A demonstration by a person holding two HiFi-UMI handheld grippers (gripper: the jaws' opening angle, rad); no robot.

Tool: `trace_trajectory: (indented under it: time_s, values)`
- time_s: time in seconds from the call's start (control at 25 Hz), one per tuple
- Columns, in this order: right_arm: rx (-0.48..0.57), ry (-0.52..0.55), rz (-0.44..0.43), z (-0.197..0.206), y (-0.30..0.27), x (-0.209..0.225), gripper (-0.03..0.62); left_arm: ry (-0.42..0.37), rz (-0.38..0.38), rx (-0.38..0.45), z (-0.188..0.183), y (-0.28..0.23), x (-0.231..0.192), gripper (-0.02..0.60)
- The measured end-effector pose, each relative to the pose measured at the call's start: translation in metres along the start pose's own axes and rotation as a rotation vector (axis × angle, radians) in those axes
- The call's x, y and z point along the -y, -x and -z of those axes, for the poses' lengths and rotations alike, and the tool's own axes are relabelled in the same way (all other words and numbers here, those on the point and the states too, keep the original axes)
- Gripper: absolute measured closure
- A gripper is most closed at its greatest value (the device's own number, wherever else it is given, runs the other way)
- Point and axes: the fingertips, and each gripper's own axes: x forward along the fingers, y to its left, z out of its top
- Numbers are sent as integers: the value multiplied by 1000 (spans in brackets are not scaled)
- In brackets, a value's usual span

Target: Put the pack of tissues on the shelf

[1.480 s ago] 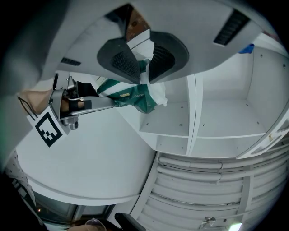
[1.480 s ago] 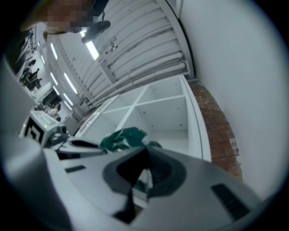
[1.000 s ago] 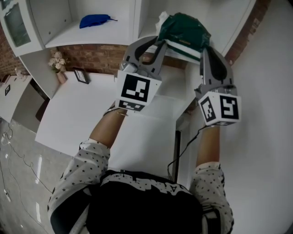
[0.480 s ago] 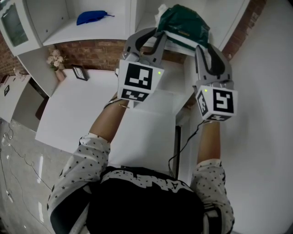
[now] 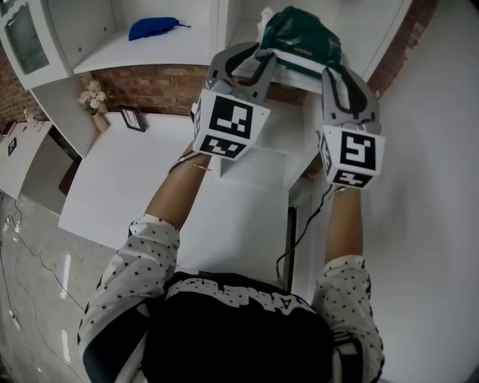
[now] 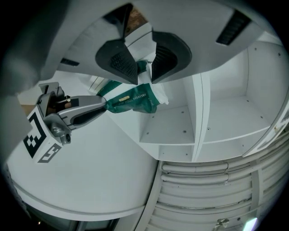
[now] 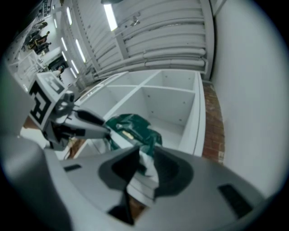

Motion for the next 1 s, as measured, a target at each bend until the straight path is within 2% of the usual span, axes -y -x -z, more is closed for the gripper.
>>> trace_trajectory:
  time_s: [0.6,1.0]
  values:
    - [-45,18,-3,6,-17,-3,476,-46,6,-39,15,4,-4,425]
    - [-74,38,7,11,-26,-5,476,-61,-23,-62,24,12,-10,423]
